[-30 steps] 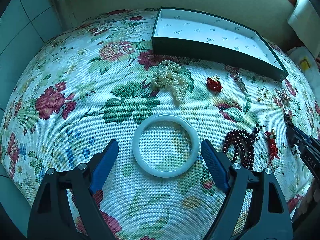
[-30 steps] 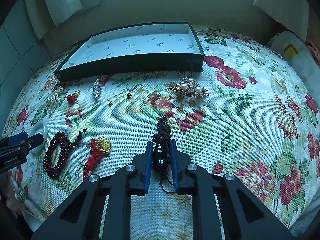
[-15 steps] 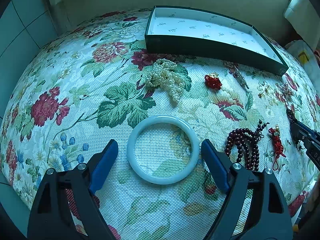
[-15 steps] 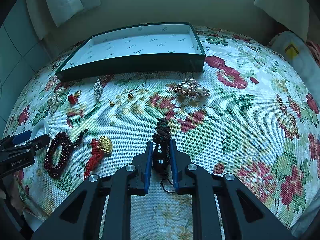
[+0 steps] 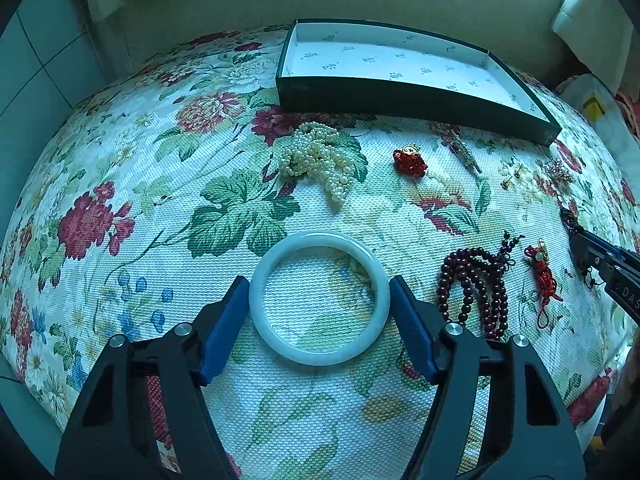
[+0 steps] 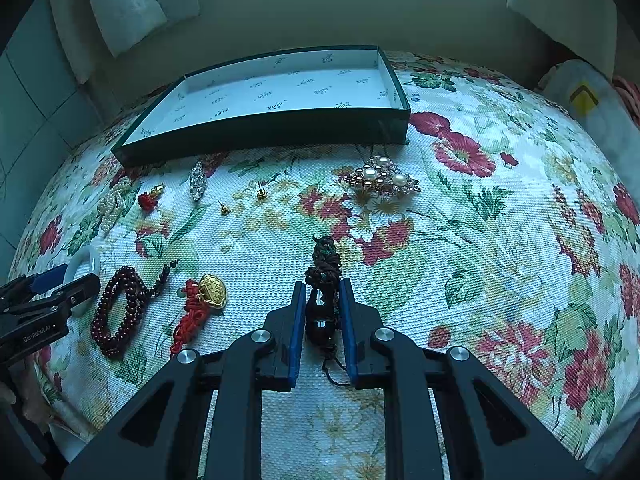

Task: Organize jewelry
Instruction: 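Carry the bangle with the left tool into the tray while the right tool carries the pendant there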

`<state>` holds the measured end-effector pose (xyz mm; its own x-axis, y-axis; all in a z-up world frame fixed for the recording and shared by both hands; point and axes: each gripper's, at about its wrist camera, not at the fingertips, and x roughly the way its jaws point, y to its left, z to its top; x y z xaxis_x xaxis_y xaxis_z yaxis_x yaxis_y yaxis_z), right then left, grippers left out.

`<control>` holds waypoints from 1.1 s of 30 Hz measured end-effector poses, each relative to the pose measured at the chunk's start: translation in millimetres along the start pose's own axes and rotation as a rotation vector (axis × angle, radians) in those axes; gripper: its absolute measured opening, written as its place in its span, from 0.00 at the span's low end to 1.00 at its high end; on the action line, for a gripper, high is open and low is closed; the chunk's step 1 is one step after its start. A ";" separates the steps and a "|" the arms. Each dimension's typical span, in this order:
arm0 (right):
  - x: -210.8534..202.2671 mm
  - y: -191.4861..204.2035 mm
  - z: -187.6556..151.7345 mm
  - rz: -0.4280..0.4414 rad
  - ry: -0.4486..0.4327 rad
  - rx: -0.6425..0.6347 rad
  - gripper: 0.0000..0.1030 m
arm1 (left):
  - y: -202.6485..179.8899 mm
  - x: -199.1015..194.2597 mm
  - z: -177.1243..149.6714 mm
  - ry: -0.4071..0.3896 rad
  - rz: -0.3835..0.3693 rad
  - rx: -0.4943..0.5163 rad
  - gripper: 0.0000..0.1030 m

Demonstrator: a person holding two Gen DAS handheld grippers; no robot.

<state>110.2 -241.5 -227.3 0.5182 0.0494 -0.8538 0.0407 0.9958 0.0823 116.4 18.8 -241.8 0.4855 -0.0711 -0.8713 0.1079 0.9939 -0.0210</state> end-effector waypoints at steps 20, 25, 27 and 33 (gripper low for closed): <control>-41.9 5.8 50.4 0.040 -0.159 -0.003 0.16 | -17.6 -38.8 67.8 -0.154 -0.030 0.048 0.68; -42.6 4.7 91.0 0.035 -0.224 -0.018 0.16 | -24.6 -40.1 108.2 -0.212 -0.031 0.060 0.68; -40.0 3.1 107.9 0.035 -0.246 -0.017 0.16 | -26.7 -37.9 127.5 -0.234 -0.025 0.063 0.68; -20.4 -1.4 156.9 0.028 -0.307 -0.016 0.16 | -31.1 -18.7 179.7 -0.287 -0.007 0.066 0.68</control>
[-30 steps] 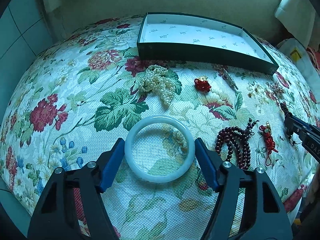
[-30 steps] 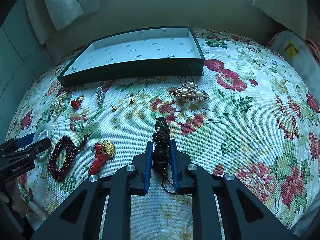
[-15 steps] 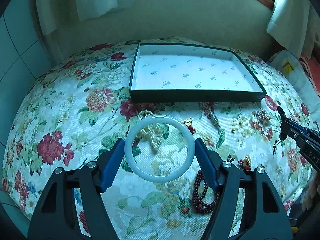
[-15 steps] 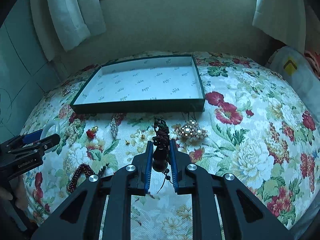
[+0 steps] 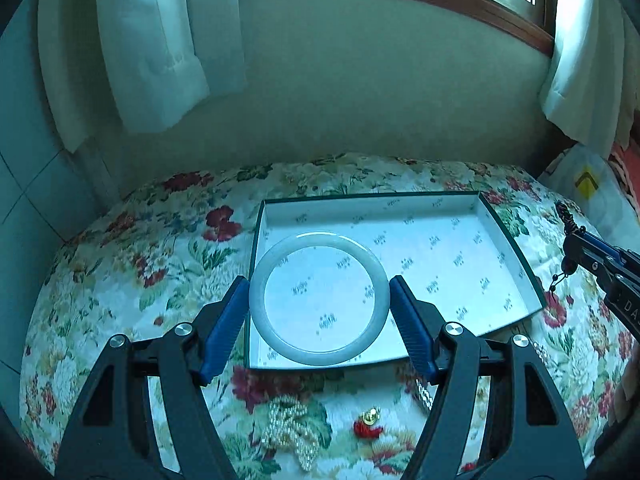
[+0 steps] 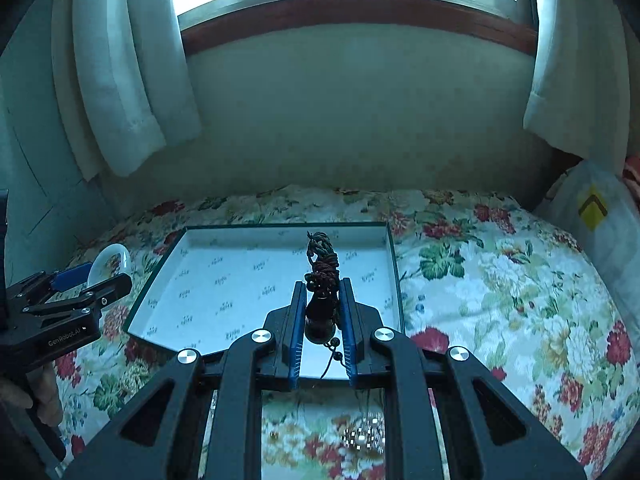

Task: Organize jewelry
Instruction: 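Carry the bangle with the left tool into the tray while the right tool carries the pendant there, then open the left tool releasing the bangle while the right tool releases the pendant in the tray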

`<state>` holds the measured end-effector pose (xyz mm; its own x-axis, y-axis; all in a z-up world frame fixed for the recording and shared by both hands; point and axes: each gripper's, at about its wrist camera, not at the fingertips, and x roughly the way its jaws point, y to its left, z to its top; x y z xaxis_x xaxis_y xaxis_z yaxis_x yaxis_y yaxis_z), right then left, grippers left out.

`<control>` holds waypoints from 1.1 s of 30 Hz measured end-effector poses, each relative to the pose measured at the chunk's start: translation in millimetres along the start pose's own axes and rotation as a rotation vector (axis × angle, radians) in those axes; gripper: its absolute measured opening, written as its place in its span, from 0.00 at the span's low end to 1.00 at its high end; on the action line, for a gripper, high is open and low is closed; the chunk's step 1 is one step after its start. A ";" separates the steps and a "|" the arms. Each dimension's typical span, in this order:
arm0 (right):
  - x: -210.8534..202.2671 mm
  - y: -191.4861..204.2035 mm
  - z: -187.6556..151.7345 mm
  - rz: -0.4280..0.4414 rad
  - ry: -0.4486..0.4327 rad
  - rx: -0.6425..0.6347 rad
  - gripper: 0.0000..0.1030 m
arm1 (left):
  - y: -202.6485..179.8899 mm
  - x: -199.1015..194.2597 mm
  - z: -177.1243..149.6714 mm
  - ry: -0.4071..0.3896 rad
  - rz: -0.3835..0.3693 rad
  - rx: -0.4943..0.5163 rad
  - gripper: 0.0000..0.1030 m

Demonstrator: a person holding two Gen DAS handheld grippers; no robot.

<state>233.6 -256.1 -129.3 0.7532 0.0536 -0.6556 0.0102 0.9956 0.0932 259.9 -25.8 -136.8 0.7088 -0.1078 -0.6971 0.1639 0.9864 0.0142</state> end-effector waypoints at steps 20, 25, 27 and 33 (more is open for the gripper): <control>115.1 -19.0 -45.4 -0.059 0.246 0.010 0.17 | -0.9 125.3 -31.7 0.217 0.024 0.010 0.69; 116.3 -20.7 -45.3 -0.055 0.247 0.016 0.19 | -5.5 124.9 -31.4 0.198 0.040 0.038 0.73; 115.6 -20.1 -44.8 -0.044 0.248 0.017 0.27 | -6.9 124.2 -31.4 0.197 0.033 0.043 0.78; 101.5 -14.6 -39.3 -0.027 0.219 0.026 0.51 | -7.3 112.5 -29.0 0.193 0.026 0.038 0.79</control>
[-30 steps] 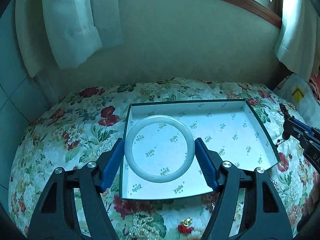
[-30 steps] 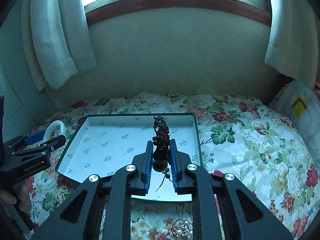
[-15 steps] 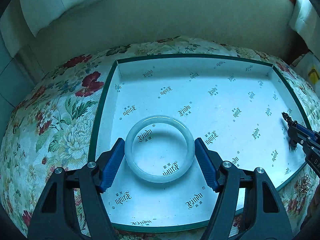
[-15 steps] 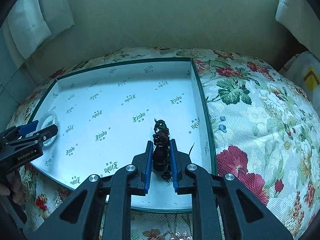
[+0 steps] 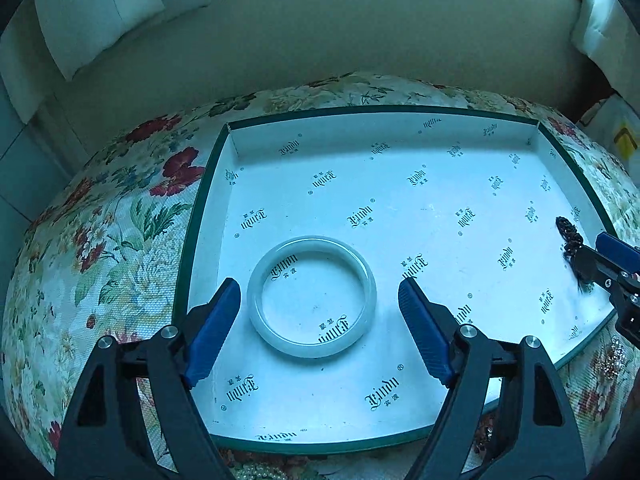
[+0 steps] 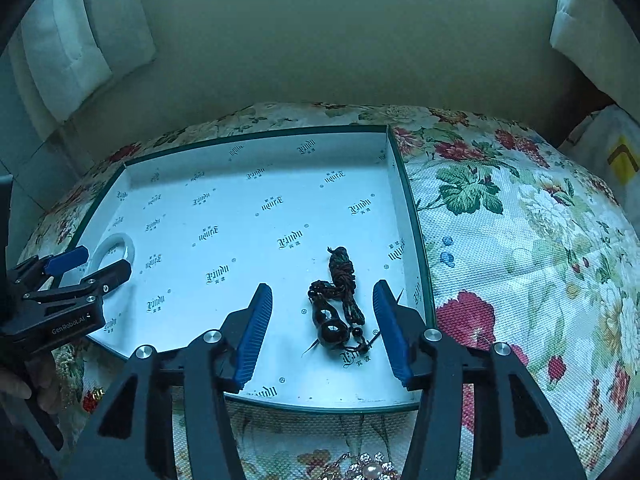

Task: Organize jewelry
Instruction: 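Open the left tool releasing the bangle while the right tool releases the pendant in the tray, then grasp the dark red bead strand with the left tool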

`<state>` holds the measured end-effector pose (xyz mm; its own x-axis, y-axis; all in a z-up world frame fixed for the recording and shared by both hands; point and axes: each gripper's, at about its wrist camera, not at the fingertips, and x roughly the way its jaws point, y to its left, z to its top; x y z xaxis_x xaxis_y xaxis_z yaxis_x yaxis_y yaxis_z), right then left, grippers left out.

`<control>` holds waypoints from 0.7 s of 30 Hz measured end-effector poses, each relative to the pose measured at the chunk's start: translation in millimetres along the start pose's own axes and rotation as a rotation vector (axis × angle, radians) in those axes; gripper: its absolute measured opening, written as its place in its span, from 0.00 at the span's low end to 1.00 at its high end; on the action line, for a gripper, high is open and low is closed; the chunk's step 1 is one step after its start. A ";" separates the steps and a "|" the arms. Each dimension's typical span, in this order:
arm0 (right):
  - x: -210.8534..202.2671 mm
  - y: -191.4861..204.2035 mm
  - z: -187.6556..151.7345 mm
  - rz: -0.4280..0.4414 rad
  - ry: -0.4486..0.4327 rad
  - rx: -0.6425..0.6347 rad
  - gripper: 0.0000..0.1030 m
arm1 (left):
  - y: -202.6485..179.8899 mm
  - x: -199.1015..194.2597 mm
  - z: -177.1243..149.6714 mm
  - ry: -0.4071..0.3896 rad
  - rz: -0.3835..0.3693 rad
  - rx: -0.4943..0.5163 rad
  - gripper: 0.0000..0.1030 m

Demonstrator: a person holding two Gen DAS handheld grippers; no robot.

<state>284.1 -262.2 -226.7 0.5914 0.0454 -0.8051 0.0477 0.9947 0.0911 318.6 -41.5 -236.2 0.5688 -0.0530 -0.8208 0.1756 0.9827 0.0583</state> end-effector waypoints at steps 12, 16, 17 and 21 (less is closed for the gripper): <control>-65.3 19.9 -31.8 0.039 -0.020 -0.013 0.51 | 1.7 -67.8 -33.1 -0.017 -0.042 -0.025 0.84; -80.6 26.8 -56.2 0.051 0.008 -0.020 0.51 | -2.3 -86.3 -57.7 -0.001 -0.050 -0.019 0.84; -83.3 28.0 -62.2 0.053 0.014 -0.021 0.51 | -3.6 -90.6 -63.3 0.003 -0.052 -0.018 0.84; -94.3 27.6 -86.1 0.061 0.043 -0.016 0.51 | -8.2 -106.6 -89.3 0.017 -0.054 -0.013 0.84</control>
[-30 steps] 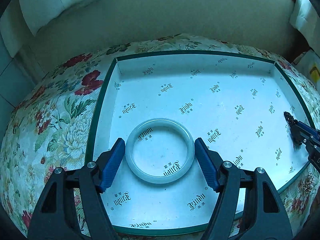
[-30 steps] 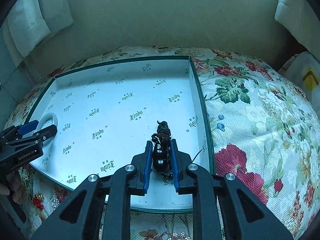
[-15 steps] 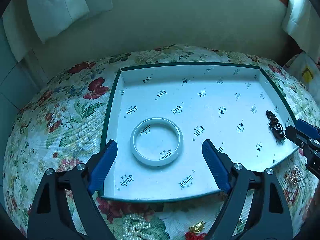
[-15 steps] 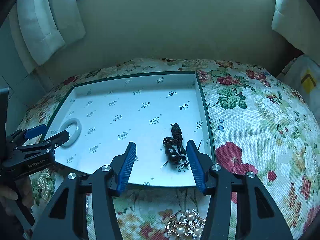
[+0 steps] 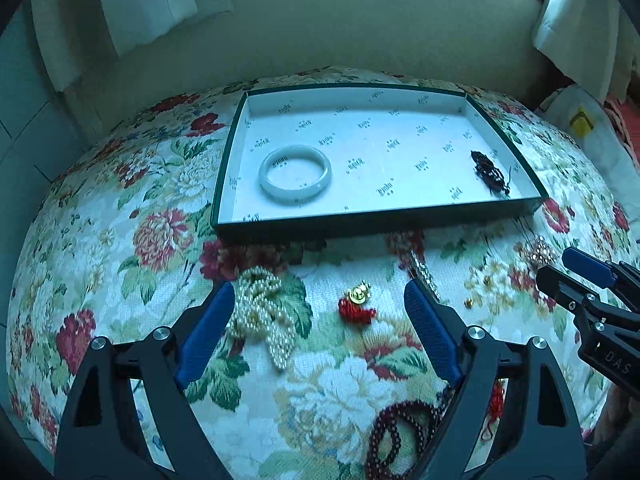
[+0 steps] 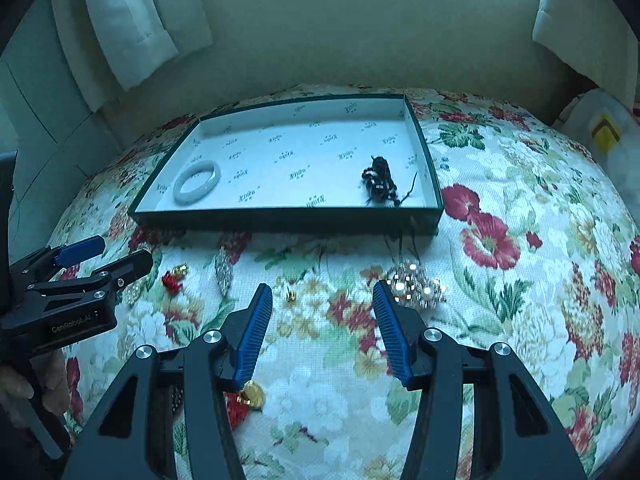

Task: Organize jewelry
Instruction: 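Grasp the dark red bead strand with the left tool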

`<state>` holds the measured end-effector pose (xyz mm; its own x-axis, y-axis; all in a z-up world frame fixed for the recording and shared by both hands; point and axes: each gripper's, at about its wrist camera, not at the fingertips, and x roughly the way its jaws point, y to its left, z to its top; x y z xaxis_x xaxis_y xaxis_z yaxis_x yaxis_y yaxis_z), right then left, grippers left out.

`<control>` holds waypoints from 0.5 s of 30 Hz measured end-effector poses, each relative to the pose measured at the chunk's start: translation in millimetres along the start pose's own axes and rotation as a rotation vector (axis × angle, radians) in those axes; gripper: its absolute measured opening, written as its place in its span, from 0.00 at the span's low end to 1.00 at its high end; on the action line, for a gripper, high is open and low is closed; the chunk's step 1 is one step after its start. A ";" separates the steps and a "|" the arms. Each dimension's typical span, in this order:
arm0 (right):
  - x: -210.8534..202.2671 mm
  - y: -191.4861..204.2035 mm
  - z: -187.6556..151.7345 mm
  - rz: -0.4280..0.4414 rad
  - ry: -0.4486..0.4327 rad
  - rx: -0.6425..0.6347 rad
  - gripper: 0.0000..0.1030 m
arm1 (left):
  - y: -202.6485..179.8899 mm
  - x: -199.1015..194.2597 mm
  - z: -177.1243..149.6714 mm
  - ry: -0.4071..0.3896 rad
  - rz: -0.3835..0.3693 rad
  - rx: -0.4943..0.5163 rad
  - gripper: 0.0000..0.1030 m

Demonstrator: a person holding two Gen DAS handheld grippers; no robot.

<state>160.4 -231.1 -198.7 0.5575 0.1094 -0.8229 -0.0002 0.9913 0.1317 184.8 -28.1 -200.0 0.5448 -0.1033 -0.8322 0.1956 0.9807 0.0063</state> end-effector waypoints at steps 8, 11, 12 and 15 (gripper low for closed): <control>-19.4 1.3 -46.2 0.004 0.041 0.001 0.51 | -9.5 -20.8 -47.3 0.032 -0.005 0.004 0.84; -21.8 0.6 -57.7 0.002 0.051 0.010 0.51 | -15.5 -26.5 -61.4 0.039 -0.017 0.011 0.84; -22.6 0.7 -61.0 0.002 0.054 0.009 0.51 | -17.9 -27.3 -65.7 0.042 -0.019 0.018 0.84; -25.3 2.0 -70.9 0.000 0.059 0.004 0.51 | -23.7 -26.8 -74.5 0.051 -0.024 0.030 0.84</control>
<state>87.4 -226.6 -216.8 0.5080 0.1138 -0.8538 0.0032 0.9910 0.1339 104.8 -36.2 -219.1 0.4977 -0.1171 -0.8594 0.2325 0.9726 0.0021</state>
